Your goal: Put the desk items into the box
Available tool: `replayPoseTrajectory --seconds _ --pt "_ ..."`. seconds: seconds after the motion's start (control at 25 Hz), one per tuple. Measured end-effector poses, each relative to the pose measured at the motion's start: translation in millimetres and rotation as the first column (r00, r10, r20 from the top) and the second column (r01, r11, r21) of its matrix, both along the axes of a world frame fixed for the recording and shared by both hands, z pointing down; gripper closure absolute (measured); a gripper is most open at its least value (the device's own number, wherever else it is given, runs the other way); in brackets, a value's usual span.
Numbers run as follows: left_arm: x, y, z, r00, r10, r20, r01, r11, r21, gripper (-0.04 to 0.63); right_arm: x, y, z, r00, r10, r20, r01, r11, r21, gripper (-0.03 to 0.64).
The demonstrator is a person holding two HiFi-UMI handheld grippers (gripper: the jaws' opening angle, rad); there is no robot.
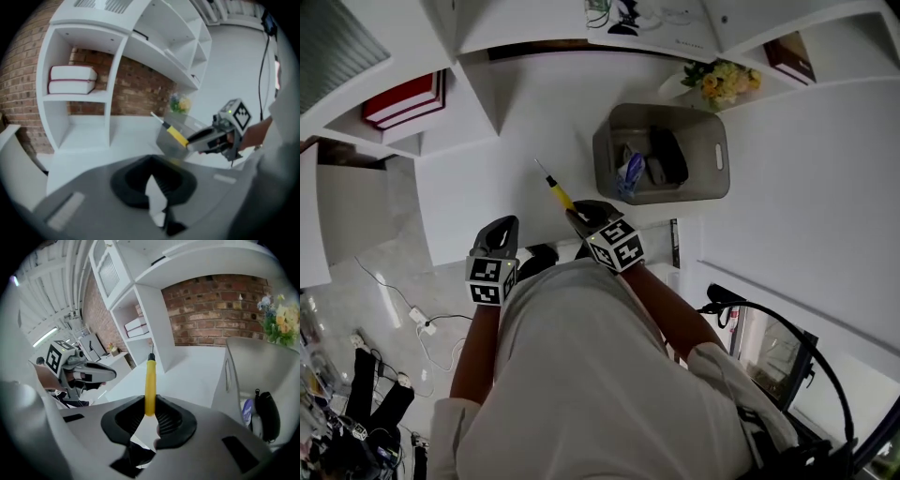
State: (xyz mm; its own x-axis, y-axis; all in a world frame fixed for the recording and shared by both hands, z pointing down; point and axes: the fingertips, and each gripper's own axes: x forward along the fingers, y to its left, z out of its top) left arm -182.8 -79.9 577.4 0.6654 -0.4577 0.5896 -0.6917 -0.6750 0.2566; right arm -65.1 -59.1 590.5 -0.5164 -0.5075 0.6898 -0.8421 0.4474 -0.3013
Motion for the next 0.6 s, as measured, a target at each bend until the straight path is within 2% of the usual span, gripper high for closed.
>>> replayPoseTrajectory --seconds 0.28,0.6 --pt "47 7 -10 1.000 0.011 -0.010 -0.010 1.000 0.007 0.592 38 12 -29 0.999 -0.028 0.023 0.027 1.000 0.013 0.552" --pt "86 5 -16 1.000 -0.014 -0.011 0.014 1.000 0.016 0.592 98 12 -55 0.999 -0.049 0.020 0.048 0.999 0.022 0.552"
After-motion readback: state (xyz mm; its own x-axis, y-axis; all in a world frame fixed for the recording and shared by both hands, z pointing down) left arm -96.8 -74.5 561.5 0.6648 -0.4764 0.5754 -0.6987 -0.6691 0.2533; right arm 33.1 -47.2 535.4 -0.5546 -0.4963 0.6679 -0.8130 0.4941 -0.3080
